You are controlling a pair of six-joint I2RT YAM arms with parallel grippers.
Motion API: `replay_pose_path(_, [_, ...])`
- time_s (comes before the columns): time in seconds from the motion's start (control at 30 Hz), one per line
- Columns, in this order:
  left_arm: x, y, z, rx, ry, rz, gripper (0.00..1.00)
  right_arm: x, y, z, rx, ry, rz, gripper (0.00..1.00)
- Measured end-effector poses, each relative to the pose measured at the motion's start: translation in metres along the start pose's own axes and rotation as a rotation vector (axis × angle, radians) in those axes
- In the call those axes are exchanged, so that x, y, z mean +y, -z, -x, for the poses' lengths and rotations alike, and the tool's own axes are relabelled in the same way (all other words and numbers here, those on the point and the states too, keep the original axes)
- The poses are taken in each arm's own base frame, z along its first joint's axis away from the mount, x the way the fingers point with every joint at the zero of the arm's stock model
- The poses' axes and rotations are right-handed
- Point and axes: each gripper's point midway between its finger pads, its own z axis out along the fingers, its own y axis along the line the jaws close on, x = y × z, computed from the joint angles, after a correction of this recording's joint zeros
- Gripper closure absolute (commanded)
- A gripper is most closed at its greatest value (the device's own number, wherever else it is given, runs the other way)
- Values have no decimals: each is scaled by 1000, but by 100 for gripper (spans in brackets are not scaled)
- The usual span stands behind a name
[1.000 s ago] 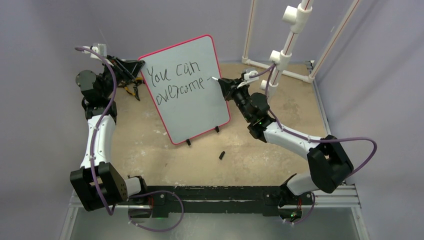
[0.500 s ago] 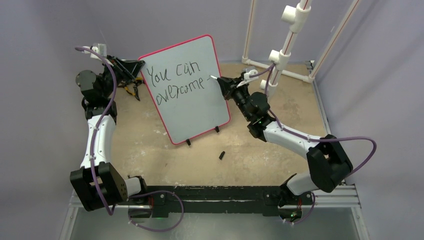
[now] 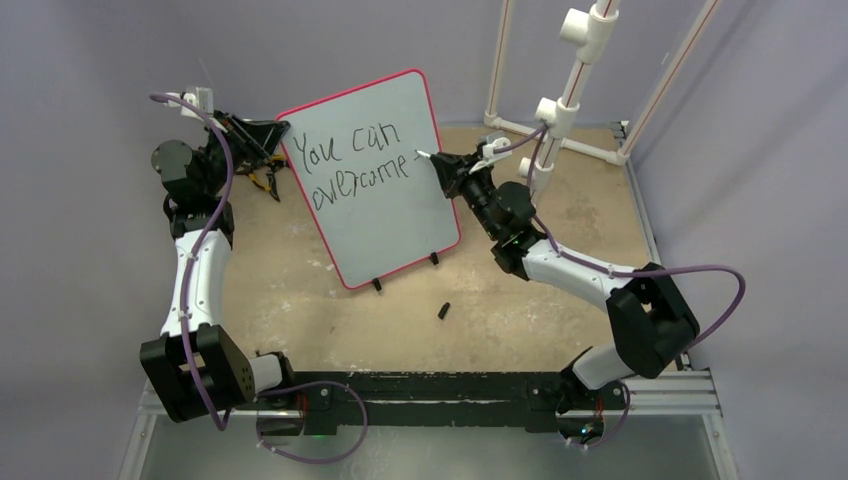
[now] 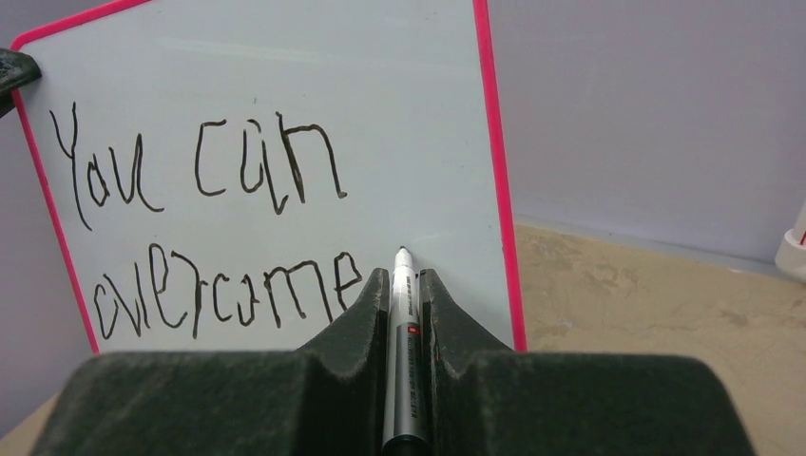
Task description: Write a sentence on the whiteboard
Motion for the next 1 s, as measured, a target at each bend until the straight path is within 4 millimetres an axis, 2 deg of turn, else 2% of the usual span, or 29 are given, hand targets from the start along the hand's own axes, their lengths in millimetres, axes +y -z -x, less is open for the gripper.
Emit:
replay_pose_path(0.13, [0,0,0,0,0,0,83,-1,2,-1,-3,-1,-5,100])
replay_pose_path(0.6, [0,0,0,0,0,0,84,-10,24,-25,50,-6,-18,100])
replay_pose_path(1.0, [0,0,0,0,0,0,83,-13,24,-18,36,2,-44,100])
